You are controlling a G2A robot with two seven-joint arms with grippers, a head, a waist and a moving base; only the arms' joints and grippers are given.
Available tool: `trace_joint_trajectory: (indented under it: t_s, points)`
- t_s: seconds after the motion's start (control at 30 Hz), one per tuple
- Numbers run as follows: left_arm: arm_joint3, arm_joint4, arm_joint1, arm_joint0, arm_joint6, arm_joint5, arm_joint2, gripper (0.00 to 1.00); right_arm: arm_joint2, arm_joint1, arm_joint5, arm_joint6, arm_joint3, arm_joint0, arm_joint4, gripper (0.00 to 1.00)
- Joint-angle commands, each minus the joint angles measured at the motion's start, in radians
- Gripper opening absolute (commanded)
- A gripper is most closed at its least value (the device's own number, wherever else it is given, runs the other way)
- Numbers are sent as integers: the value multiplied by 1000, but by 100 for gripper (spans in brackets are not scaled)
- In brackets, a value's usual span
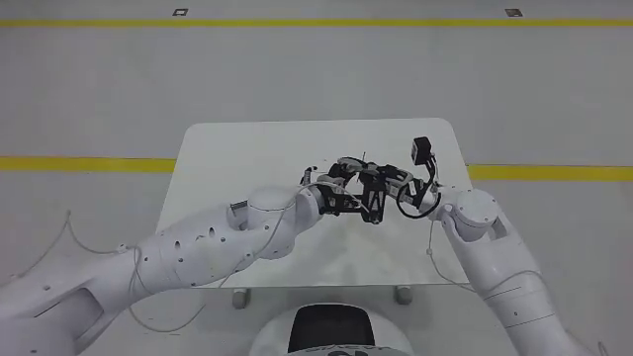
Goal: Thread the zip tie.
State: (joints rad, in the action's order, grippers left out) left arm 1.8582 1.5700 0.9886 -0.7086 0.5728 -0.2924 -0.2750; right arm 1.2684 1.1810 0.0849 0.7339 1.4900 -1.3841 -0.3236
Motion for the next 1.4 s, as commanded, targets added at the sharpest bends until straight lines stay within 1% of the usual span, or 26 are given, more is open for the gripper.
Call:
trace_joint_trajectory:
  t_s: [0.0, 0.1, 0.2, 0.3, 0.33, 0.4, 0.43, 0.47, 0.57, 0.77, 0.87, 1.0, 1.1, 1.37]
  points:
    - [0, 0, 1, 2, 5, -2, 3, 44, -1, -1, 2, -3, 2, -1, 2, 0]
    - [-2, 0, 4, 4, 9, -7, 9, 41, -2, -1, 2, -8, 3, -3, 2, 0]
    - [-4, 0, 6, 7, 15, -7, 14, 42, -4, -2, 3, -7, 3, -4, 3, 0]
    - [-9, 0, 9, 8, 17, -3, 19, 39, -6, -3, 6, -3, 2, -3, 3, 0]
    - [-10, 0, 10, 8, 17, -2, 20, 36, -7, -4, 6, -2, 2, -3, 4, 0]
    - [-11, 0, 12, 9, 18, 0, 21, 35, -9, -4, 6, -1, 3, -2, 6, 0]
    - [-12, 0, 13, 9, 18, 0, 22, 31, -10, -4, 6, -1, 3, -1, 7, 0]
    - [-12, 0, 13, 10, 18, 0, 22, 29, -11, -5, 6, -1, 3, -1, 8, 0]
    - [-14, 0, 15, 12, 19, 0, 23, 29, -14, -5, 7, -1, 4, 0, 8, 0]
    - [-21, 0, 19, 12, 19, 1, 25, 20, -18, -6, 5, 2, 5, 1, 3, 0]
    - [-26, 0, 21, 13, 20, -3, 25, 20, -20, -7, 6, 5, 8, 1, 7, 0]
    - [-29, 0, 23, 13, 21, -3, 25, 15, -25, -9, 11, 10, 9, 4, 11, 0]
    - [-33, 0, 25, 11, 21, -3, 24, 13, -29, -9, 12, 12, 9, 6, 14, 0]
    - [-41, 0, 27, 9, 18, -6, 23, 12, -34, -11, 10, 14, 9, 9, 9, 0]
